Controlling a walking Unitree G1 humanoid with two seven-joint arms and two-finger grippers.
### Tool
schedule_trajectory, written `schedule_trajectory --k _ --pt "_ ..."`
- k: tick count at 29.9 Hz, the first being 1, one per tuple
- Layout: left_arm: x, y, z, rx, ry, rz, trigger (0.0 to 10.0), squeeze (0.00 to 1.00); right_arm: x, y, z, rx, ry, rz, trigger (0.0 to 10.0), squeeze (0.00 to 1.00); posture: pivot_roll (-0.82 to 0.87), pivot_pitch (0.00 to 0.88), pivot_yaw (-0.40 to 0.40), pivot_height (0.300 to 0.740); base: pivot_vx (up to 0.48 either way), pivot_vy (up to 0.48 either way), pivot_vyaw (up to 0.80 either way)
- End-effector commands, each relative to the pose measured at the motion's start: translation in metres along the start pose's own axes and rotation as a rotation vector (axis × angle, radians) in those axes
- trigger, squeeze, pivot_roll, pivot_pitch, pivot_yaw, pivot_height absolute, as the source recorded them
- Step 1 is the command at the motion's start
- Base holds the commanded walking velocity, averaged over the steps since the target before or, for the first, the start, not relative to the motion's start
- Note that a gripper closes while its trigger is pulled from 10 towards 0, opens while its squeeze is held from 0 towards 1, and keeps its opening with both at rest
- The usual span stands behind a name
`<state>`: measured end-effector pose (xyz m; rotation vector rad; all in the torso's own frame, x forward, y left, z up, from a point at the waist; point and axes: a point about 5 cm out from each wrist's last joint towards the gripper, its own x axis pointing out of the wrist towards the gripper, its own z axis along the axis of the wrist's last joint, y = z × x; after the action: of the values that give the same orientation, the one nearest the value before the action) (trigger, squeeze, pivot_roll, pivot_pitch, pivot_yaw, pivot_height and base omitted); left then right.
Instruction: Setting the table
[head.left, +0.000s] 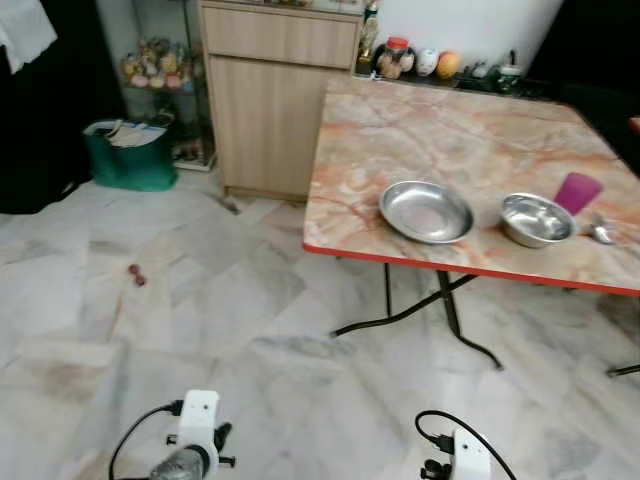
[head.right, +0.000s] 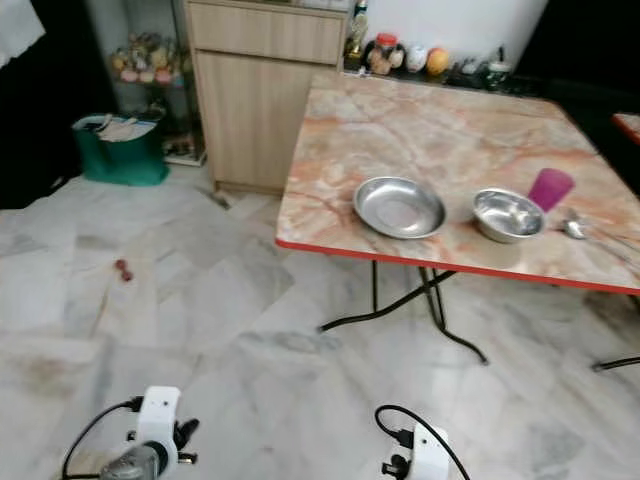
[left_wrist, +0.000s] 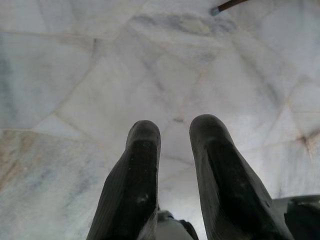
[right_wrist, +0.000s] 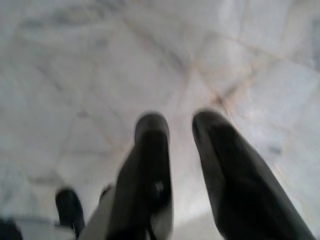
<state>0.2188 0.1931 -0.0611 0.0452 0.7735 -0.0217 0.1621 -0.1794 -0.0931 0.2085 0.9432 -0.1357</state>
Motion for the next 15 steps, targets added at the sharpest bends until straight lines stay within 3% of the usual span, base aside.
schedule_trajectory --k 1,4,15 --pt "-0.0012 0.0022 -0.0031 -0.006 0.005 0.009 10.0 0.00 0.0004 -0.0013 0.0033 0.004 -0.013 -0.007 10.0 0.00 0.11 0.000 -0.096 0.727 0.000 0.000 0.00" --pt "-0.0013 0.0023 -0.0034 0.001 0.005 0.012 10.0 0.00 0.0002 -0.0020 0.0028 0.005 -0.013 -0.007 10.0 0.00 0.11 0.000 -0.097 0.727 0.000 -0.201 0.00" --pt "-0.0019 0.0023 -0.0054 0.000 0.008 0.007 10.0 0.00 -0.0002 -0.0002 0.0002 0.005 -0.010 -0.003 10.0 0.00 0.11 0.000 -0.097 0.727 0.000 -0.413 0.00"
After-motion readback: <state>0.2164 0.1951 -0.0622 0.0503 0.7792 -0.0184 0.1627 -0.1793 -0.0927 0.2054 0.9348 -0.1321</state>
